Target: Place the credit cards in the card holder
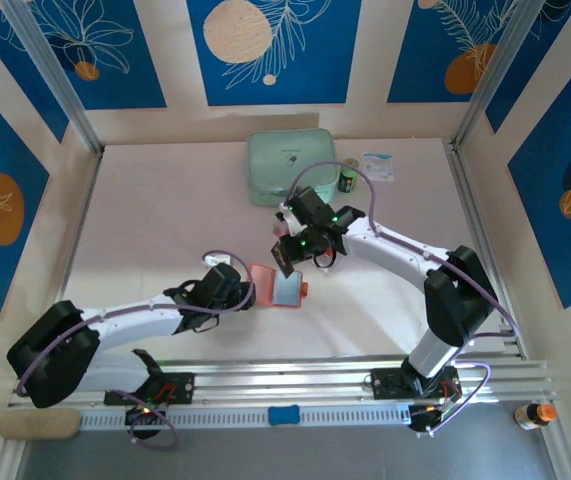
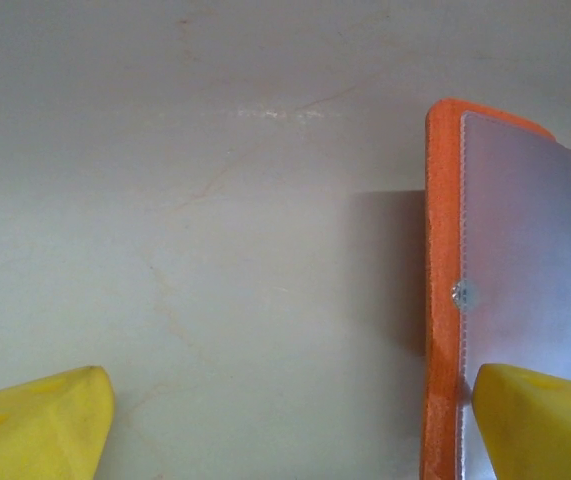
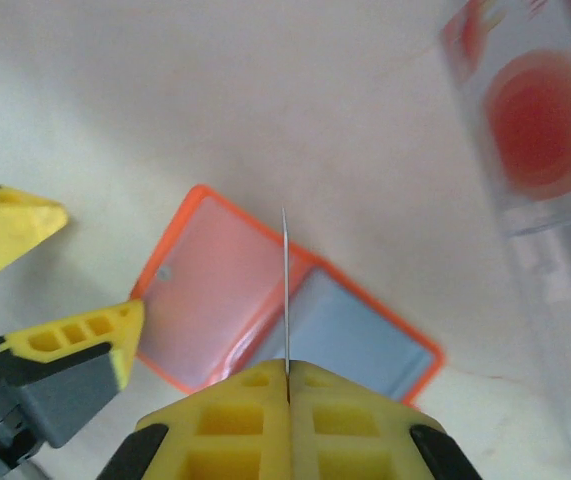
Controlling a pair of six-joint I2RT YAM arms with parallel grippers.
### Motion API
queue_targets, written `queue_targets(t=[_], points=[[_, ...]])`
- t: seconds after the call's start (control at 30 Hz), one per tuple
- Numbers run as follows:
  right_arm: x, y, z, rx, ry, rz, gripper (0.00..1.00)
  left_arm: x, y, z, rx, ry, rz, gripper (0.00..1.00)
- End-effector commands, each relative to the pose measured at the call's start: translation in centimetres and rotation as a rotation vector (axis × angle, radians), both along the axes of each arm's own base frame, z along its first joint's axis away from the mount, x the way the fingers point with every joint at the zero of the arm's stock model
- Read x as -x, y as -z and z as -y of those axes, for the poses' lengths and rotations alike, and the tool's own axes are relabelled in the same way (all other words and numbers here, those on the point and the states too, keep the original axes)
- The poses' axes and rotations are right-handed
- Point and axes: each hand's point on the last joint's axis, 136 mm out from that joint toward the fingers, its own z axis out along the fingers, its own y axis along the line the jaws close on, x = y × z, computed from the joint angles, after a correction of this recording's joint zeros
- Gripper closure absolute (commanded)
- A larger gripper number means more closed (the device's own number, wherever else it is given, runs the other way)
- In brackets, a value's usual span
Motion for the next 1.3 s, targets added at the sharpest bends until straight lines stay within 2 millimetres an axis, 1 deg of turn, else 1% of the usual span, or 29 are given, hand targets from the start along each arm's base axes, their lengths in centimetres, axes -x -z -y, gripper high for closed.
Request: queue_targets(t=[0.0, 0.23, 0.37, 0.47, 0.57, 0.67, 0.93, 1.07, 1.27], points=[[1.2, 0.5, -2.3, -0.117, 0.016, -0.082, 1.00, 0.5, 0.4, -1.1, -0.018, -0.031, -0.011, 0.08], [1.6, 3.5, -3.2, -0.128, 0.028, -0.150, 1.00, 0.6, 0.2, -1.0, -0.017, -0.029, -0.007, 0.08], [1.7, 5.2, -3.3, -0.114, 0.031, -0.185, 1.00, 0.3, -0.6, -0.8, -0.009, -0.026, 0.009, 0.08], [1.8, 5.7, -3.3, -0.114, 0.033, -0.199, 1.00, 0.0, -1.5, -0.5, -0.003, -0.020, 0.025, 0.08], [1.9, 5.8, -3.4, -0.120, 0.034, -0.203, 1.00, -0.5, -2.2, -0.1, -0.009, -0.004, 0.043, 0.06], [2.0, 5.7, -3.3, -0.124, 0.035, -0.204, 1.00, -1.0, -2.4, 0.3, -0.033, 0.015, 0.050, 0.05], [2.1, 5.5, -3.0, -0.132, 0.046, -0.208, 1.00, -1.9, -1.3, 1.3, -0.111, 0.079, 0.028, 0.03], [1.9, 4.6, -2.4, -0.149, 0.071, -0.197, 1.00, -1.9, -0.6, 1.2, -0.147, 0.093, 0.016, 0.03], [1.6, 2.6, -0.9, -0.234, 0.154, -0.179, 1.00, -1.5, 0.6, 0.7, -0.187, 0.101, -0.015, 0.03]])
